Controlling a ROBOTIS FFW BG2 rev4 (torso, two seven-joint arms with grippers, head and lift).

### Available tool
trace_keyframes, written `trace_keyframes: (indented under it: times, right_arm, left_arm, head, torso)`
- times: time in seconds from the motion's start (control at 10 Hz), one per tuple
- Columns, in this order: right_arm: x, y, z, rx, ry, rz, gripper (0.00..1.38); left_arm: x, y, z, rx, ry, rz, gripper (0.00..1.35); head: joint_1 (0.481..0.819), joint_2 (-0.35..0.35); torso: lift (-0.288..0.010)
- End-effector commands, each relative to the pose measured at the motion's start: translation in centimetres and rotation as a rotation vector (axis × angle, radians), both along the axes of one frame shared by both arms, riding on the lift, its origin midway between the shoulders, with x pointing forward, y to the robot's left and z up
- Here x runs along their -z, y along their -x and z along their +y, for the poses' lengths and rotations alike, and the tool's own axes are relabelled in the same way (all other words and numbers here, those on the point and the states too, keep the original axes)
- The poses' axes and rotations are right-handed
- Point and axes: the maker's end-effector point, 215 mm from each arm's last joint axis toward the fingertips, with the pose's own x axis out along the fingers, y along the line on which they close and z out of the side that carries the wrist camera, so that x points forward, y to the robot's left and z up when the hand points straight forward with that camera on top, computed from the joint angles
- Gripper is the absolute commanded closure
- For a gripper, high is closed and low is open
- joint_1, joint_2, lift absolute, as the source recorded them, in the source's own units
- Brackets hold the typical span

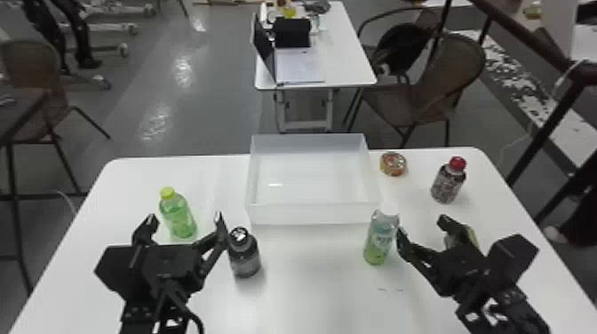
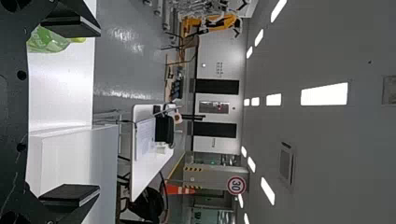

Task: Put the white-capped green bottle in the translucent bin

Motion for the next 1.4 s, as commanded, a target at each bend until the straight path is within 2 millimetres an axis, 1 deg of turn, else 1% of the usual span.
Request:
trace_keyframes:
  times: [0.0, 0.2, 0.5, 0.6, 0.8, 1.0, 1.3]
  right_arm:
    - [2.2, -0.3, 0.2, -0.031, -0.003, 0.041, 0.33]
    - [4.1, -0.2, 0.5, -0.091, 0.033, 0.074, 0.33]
    - [5.7, -1.0, 0.4, -0.106, 0.073, 0.105, 0.33]
    - [6.1, -1.4, 0.8, -0.117, 0.076, 0.112, 0.33]
    - [6.9, -2.2, 2.0, -0.159, 0.070, 0.129, 0.33]
    - [8.2, -2.8, 4.0, -0.215, 0.082, 0.156, 0.33]
    - [9.3, -4.2, 5.5, -0.253, 0.117, 0.149, 0.33]
  left_arm:
    - [0.0, -0.1, -0.1, 0.001, 0.002, 0.000, 0.12]
    - [0.1, -0.1, -0.1, 0.001, 0.005, 0.004, 0.12]
    - [0.1, -0.1, -0.4, 0.008, 0.009, 0.005, 0.12]
    - [0.2, -0.1, -0.4, 0.008, 0.007, 0.006, 0.12]
    - [0.0, -0.2, -0.5, 0.009, 0.013, 0.003, 0.12]
    - [0.1, -0.1, -0.5, 0.008, 0.016, 0.004, 0.12]
    - [0.2, -0.1, -0.5, 0.010, 0.017, 0.006, 0.12]
  head:
    - [0.695, 0.037]
    - [0.695, 0.043]
    - [0.695, 0.041]
    - [0.695, 0.039]
    - [0.695, 0.044]
    - [0.695, 0.058]
    - [0.695, 0.082]
  torso:
    - [-0.019]
    - [-0.019]
    - [-0.019]
    - [-0.019]
    - [-0.019]
    - [-0.019]
    - [-0.019]
